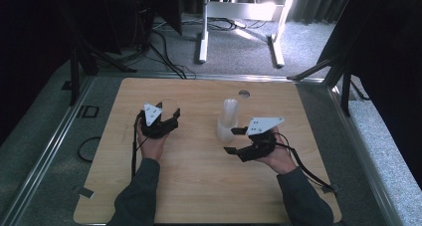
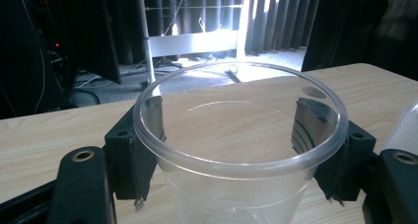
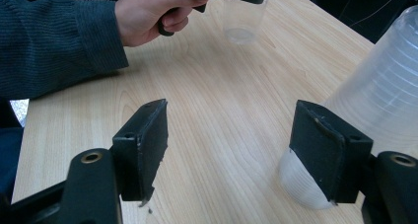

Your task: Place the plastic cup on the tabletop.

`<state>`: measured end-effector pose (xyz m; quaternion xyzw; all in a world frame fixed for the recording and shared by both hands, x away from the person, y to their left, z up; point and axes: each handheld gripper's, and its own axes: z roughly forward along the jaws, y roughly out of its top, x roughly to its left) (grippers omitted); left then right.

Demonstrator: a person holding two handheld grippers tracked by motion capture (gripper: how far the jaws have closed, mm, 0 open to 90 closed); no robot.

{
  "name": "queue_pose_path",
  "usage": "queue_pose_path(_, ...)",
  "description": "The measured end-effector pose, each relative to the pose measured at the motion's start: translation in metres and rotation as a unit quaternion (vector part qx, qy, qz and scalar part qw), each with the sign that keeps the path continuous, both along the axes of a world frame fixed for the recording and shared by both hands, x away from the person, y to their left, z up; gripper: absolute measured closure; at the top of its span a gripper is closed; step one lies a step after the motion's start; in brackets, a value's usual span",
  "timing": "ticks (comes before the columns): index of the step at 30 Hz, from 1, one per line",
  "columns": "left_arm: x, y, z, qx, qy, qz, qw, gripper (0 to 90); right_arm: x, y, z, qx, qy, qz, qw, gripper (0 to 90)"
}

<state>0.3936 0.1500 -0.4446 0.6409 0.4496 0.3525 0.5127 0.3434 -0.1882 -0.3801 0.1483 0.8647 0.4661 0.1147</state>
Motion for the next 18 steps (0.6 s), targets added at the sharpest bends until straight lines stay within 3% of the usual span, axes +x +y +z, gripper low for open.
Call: queue_pose_path(18, 0.0077, 0.0006, -0.0097, 0.001, 0.014, 0.003, 0.9999, 28.7, 0.0005, 0.0005, -0.0010, 0.000, 0.001, 0.002, 1.0000, 30.3)
